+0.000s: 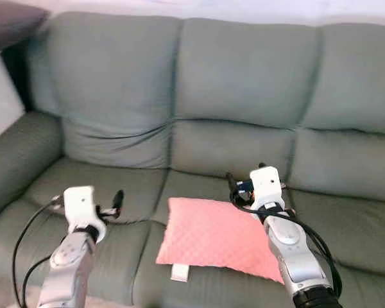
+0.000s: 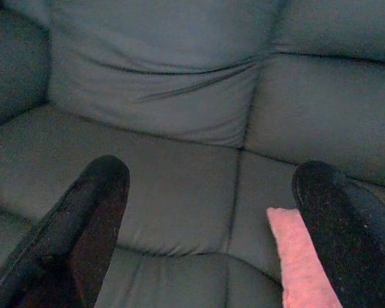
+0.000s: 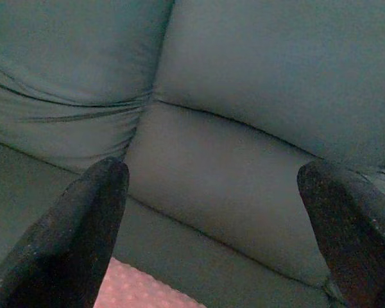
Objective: Move the pillow to the sofa
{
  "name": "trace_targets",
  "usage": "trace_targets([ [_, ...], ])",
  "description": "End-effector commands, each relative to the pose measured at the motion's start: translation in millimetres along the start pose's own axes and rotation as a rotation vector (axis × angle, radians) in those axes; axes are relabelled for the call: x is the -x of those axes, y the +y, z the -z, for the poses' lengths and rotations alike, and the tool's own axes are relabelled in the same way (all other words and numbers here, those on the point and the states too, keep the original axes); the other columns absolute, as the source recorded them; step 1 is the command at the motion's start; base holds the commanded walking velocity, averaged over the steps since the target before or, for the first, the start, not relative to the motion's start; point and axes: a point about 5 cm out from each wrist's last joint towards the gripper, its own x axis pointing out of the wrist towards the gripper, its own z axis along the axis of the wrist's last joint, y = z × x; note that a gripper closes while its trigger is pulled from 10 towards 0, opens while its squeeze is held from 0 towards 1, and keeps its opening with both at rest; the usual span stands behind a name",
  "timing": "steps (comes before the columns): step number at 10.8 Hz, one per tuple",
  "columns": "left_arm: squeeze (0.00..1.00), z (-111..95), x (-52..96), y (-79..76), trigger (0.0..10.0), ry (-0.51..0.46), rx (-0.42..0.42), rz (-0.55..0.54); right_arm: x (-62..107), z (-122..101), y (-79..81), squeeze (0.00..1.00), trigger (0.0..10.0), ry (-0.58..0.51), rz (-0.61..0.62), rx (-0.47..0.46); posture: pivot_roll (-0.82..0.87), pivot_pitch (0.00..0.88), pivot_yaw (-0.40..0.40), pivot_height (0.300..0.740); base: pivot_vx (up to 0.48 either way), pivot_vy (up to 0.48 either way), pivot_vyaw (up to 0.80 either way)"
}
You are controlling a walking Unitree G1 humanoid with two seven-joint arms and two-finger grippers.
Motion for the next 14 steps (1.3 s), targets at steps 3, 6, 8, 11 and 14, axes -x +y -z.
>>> trace_targets([
  [3,0.0,-5,-0.9,-7.7,10.0,-0.009,0.026,0.015,-2.1,-5,0.6,0.0,10.0,-0.02,0.0,0.004,-0.11,0.0,0.036,0.74,0.0,0.0,0.8],
  [6,0.0,-14,-8.1,-3.7,10.0,-0.03,0.032,-0.022,-7.8,-10,0.3,0.0,10.0,-0.039,0.029,-0.017,-0.12,0.0,0.052,0.74,0.0,0.0,0.8],
  [8,0.0,-12,-10.5,-10.1,10.0,-0.023,0.059,-0.009,-9.1,-9,2.7,0.0,10.0,-0.033,0.024,-0.051,-0.13,0.0,0.052,0.74,0.0,0.0,0.0],
  [11,0.0,-6,-9.7,-16.9,10.0,-0.012,0.08,0.006,-9.0,-10,2.4,0.0,10.0,-0.032,0.021,-0.046,-0.13,0.0,0.046,0.74,0.0,0.0,0.0],
  [14,0.0,-5,-9.4,-18.6,10.0,-0.004,0.079,0.011,-8.6,-10,2.6,0.0,10.0,-0.032,0.018,-0.049,-0.14,0.0,0.045,0.74,0.0,0.0,0.0],
])
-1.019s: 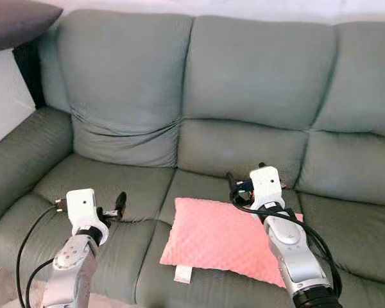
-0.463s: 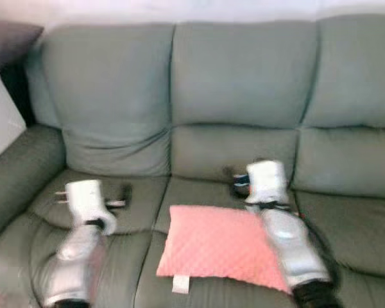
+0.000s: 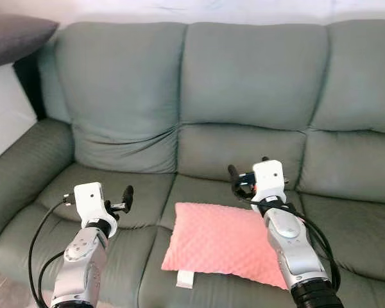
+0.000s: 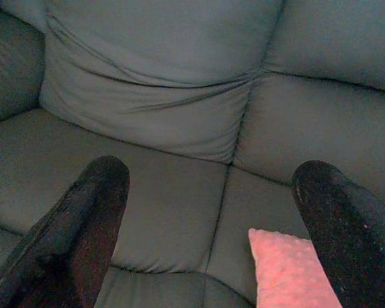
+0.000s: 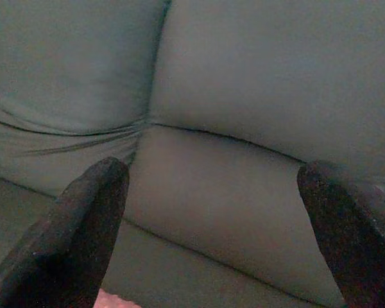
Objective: Move the pillow to the sofa
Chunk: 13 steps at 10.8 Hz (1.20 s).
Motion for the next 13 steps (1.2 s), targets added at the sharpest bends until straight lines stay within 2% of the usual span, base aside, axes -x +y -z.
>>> trace_targets([
  [1,0.0,-0.4,0.2,3.7,10.0,0.005,-0.008,-0.014,-0.5,-0.9,2.8,0.0,10.0,0.0,-0.012,-0.008,-0.14,0.0,0.045,0.74,0.0,0.0,0.0],
  [3,0.0,-0.1,0.3,3.9,10.0,0.006,-0.013,-0.019,-0.2,-0.5,2.5,0.0,10.0,0.003,-0.01,-0.008,-0.14,0.0,0.045,0.74,0.0,0.0,0.0],
  [13,0.0,0.0,-2.0,4.9,10.0,0.012,-0.024,-0.024,-0.6,-0.3,1.7,0.0,10.0,0.005,-0.003,-0.013,-0.15,0.0,0.05,0.74,-0.338,0.0,0.0],
])
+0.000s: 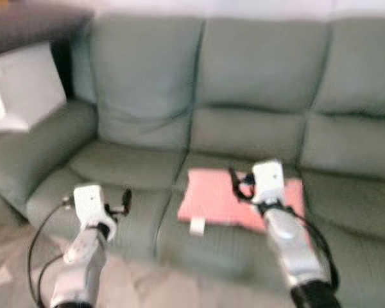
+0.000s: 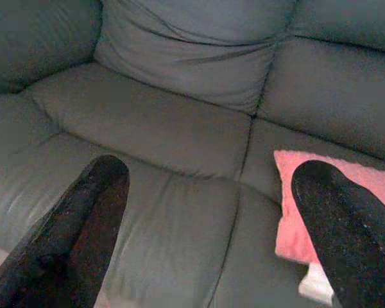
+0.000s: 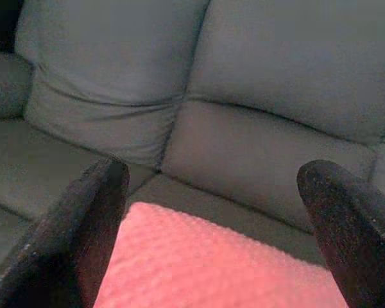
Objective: Move the pillow to the sofa
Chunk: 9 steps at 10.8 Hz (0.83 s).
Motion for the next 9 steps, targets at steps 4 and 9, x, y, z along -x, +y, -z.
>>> trace_targets([
  [4,0.0,-4.6,-1.6,-1.5,10.0,-0.018,-0.006,0.003,-1.2,-4.2,-3.3,0.0,10.0,-0.014,0.004,0.026,-0.15,0.0,0.055,0.74,0.0,0.0,0.0],
  [9,0.0,-4.2,-3.1,-1.4,10.0,-0.026,-0.026,-0.018,-3.2,-5.3,-2.0,0.0,10.0,-0.017,-0.014,0.051,-0.15,0.0,0.044,0.74,0.0,0.0,0.76],
])
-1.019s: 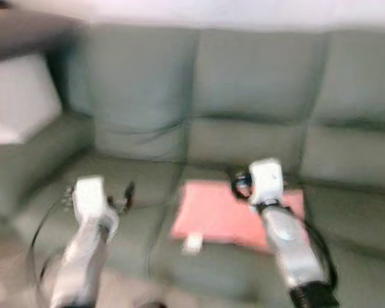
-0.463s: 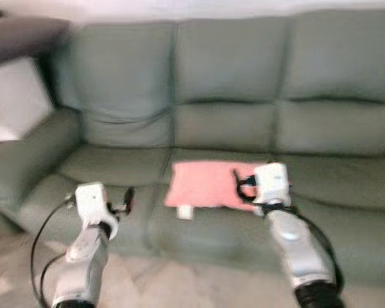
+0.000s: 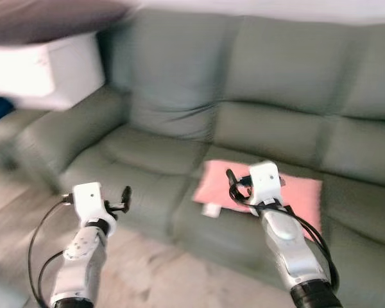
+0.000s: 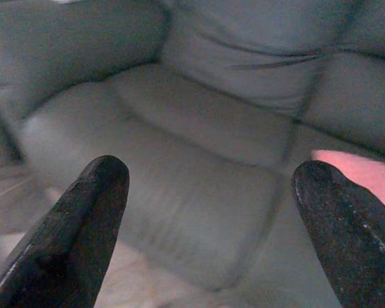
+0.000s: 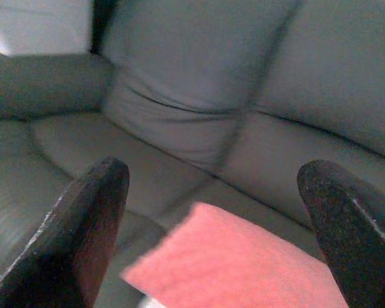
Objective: Move the pillow to the sofa
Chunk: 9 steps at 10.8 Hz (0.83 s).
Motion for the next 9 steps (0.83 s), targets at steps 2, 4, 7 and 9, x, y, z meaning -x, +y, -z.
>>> trace_targets([
  [2,0.0,-4,-2.8,-1.0,10.0,-0.025,-0.025,-0.011,-0.8,-2,-3.5,0.0,10.0,-0.007,-0.001,0.011,-0.15,0.0,0.042,0.74,0.0,0.0,0.8],
  [4,0.0,-6,-2.6,3.9,10.0,-0.039,-0.054,-0.051,-1.4,-2,-2.3,0.0,10.0,-0.007,-0.007,0.012,-0.15,0.0,0.043,0.74,0.0,0.0,0.8],
  [7,0.0,-6,-2.7,10.0,10.0,-0.046,-0.063,-0.076,-1.5,-1,1.3,0.0,10.0,-0.005,-0.017,0.011,-0.14,0.0,0.044,0.74,0.0,0.0,0.8],
  [9,0.0,-6,-3.6,9.8,10.0,-0.057,-0.084,-0.08,-0.4,1,2.4,0.0,10.0,-0.001,-0.019,0.009,-0.14,0.0,0.049,0.74,0.0,0.0,0.8],
])
